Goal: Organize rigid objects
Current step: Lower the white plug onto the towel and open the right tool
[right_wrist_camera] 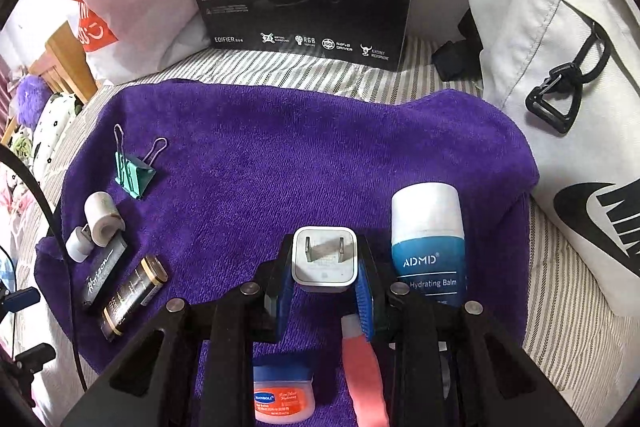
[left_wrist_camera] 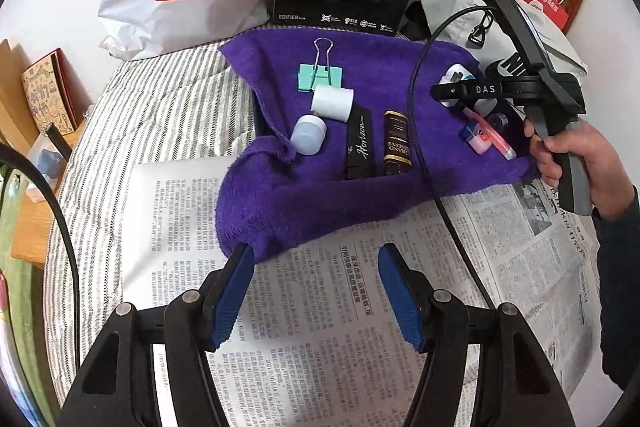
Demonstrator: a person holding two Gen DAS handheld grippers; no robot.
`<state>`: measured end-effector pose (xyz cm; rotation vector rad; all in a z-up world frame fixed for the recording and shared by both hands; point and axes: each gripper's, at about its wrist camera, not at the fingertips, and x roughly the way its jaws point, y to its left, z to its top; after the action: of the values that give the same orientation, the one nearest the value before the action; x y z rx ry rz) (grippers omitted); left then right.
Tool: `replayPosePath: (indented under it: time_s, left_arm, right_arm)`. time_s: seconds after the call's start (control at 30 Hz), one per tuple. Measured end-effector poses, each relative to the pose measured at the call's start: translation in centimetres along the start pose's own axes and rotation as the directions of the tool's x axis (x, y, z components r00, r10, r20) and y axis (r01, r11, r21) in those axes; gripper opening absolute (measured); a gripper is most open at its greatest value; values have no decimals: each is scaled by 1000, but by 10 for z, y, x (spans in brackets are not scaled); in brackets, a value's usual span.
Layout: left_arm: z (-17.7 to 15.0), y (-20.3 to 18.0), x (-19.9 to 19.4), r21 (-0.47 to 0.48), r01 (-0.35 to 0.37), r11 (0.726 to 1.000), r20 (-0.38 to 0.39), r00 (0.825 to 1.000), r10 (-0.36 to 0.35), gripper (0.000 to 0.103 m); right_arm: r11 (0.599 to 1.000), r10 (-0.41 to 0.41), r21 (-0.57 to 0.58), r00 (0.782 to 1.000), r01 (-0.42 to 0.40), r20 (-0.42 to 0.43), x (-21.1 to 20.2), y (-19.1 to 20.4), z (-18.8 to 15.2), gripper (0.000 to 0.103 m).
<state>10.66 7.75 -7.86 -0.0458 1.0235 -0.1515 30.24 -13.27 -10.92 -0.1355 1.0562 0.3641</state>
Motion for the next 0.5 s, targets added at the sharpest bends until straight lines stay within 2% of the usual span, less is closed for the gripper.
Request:
replayPosePath:
  time_s: [0.17, 0.23, 0.3, 0.5]
  left_arm:
    - [-1, -4, -1, 12, 2, 1000, -2, 1000, -2, 63]
    - [-1, -4, -3, 12, 3, 1000, -1, 1000, -3, 63]
    - [-3, -4, -6, 10, 4, 1000, 3, 1000, -4, 63]
    - [-8, -5, -10, -10, -4, 1000, -1, 1000, 4, 65]
  right_arm:
    - [1000, 9, -13, 1000, -9, 3, -1, 3, 0, 32]
    - [999, 35, -10, 999, -35, -2, -3, 3, -1, 46]
    - [999, 36, -14, 999, -36, -5, -5, 5, -5, 54]
    - [999, 52, 9, 999, -52, 8, -20, 5, -14, 54]
